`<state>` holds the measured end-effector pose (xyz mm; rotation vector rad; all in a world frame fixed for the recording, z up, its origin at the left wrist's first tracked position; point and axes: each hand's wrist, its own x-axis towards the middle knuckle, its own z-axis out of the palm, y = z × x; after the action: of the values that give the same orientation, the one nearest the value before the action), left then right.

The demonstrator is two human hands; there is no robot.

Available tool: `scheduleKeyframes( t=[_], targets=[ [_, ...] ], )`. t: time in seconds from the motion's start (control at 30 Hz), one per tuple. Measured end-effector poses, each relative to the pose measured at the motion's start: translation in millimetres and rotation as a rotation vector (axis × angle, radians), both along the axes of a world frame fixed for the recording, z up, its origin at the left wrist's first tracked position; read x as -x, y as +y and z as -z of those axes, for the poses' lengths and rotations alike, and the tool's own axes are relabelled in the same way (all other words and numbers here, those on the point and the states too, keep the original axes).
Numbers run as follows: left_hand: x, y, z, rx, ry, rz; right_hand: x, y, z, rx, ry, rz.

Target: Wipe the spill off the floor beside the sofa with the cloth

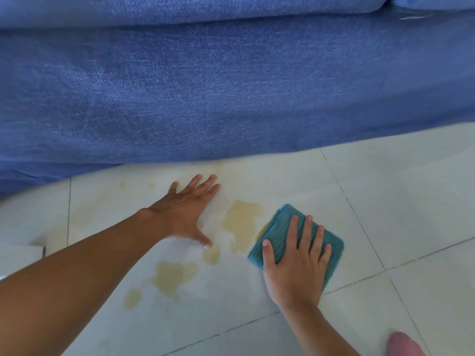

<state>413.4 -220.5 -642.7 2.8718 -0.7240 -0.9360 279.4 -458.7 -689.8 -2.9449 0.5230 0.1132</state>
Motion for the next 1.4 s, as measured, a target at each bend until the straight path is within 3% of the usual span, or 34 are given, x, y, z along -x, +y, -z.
scheduleKeyframes(
  t=[0.7,1.4],
  targets=[
    [23,25,16,0.06,-0.152,-0.116,-74,11,3,0.012,0.006,-0.376],
    [67,121,17,0.1,-0.243,-0.272,-172,65,-3,0.05,-0.017,-0.751]
  ],
)
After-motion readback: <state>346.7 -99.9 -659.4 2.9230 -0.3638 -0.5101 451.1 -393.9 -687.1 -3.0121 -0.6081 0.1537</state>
